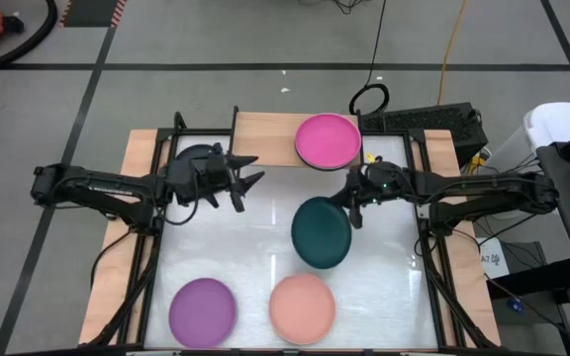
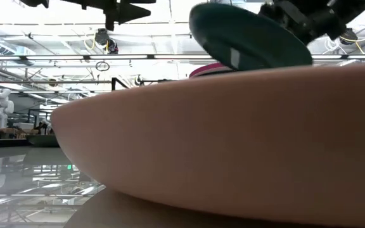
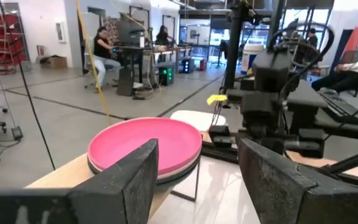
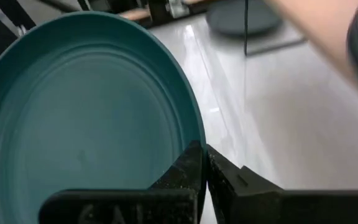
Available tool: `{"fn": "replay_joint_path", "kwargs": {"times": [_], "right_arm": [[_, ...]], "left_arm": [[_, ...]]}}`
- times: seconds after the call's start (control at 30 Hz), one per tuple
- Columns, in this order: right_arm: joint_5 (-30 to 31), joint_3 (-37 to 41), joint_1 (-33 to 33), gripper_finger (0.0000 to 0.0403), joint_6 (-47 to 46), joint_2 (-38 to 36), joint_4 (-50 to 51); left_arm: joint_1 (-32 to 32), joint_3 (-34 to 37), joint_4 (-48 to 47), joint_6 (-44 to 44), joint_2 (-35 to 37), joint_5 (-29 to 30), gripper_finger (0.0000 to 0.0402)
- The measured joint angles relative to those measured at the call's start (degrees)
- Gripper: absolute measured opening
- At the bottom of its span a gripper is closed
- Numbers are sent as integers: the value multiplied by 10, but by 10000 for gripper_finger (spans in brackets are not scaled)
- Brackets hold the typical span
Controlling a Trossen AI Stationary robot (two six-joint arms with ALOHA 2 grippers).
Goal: Place and stack plates onto a shelf
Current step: Put the dark green plate on the shelf
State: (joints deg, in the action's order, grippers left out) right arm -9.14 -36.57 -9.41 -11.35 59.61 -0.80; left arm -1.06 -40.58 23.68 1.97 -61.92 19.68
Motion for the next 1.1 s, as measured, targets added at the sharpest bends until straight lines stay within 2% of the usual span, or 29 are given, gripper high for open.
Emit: {"fn": "replay_joint_path", "kwargs": {"times": [0.3,0.57,0.77,0.9,1.1], "right_arm": [[0,-88,0,0,0,2,-7],[0,-151,-20,0,4,35,-8],[-4,-186,-51,0,5,86,0],[-37,-236,-75,0,5,129,6],[-66,-339,-104,0,20,200,24]], "left_arm": [[3,0,-12,-20,1,0,223],[3,0,-11,-33,12,1,223],[3,0,-17,-67,58,14,223],[3,0,-26,-70,90,14,223],[6,0,-5,-33,78,14,223]]}}
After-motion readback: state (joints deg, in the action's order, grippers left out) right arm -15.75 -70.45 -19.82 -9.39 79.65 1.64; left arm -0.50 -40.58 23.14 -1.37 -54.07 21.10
